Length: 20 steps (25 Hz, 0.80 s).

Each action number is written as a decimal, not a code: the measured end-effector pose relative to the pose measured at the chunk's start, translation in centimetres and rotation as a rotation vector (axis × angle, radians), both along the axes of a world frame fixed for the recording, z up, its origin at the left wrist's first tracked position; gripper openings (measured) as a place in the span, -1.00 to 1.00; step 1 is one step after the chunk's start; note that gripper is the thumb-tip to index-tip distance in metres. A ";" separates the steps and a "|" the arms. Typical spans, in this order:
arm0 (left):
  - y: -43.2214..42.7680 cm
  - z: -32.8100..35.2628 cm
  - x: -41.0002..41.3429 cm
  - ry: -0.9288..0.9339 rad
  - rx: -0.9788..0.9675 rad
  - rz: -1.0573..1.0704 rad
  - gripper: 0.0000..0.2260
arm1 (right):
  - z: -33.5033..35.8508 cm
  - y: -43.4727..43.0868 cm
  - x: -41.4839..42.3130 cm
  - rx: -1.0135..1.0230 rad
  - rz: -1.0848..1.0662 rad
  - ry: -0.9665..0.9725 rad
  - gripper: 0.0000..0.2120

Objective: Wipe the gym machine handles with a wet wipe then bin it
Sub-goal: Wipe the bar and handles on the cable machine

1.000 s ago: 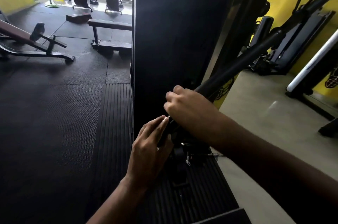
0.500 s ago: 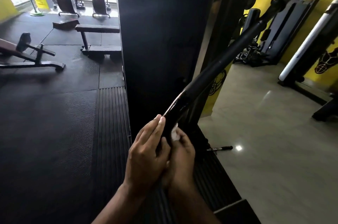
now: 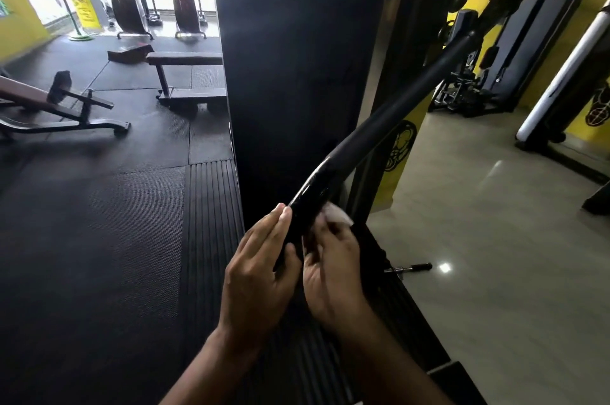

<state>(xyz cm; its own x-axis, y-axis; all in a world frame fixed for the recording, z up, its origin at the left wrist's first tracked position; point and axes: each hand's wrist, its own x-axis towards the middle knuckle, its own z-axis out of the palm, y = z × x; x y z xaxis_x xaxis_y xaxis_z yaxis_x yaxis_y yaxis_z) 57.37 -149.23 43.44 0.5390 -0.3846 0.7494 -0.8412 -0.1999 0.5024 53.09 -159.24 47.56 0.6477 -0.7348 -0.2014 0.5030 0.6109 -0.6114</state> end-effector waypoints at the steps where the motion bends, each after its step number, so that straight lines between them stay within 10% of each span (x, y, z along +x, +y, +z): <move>1: 0.0 0.0 0.1 0.002 -0.003 -0.007 -0.61 | -0.2 0.0 0.2 0.012 -0.010 -0.003 -0.76; 11: -0.2 0.0 0.3 0.000 -0.020 0.007 -0.64 | -1.2 -4.2 1.1 -1.203 -0.744 0.334 -0.80; 20: 0.0 -0.6 0.6 0.035 -0.051 0.024 -0.64 | -1.3 -5.2 -0.6 -2.124 -0.561 0.305 -0.73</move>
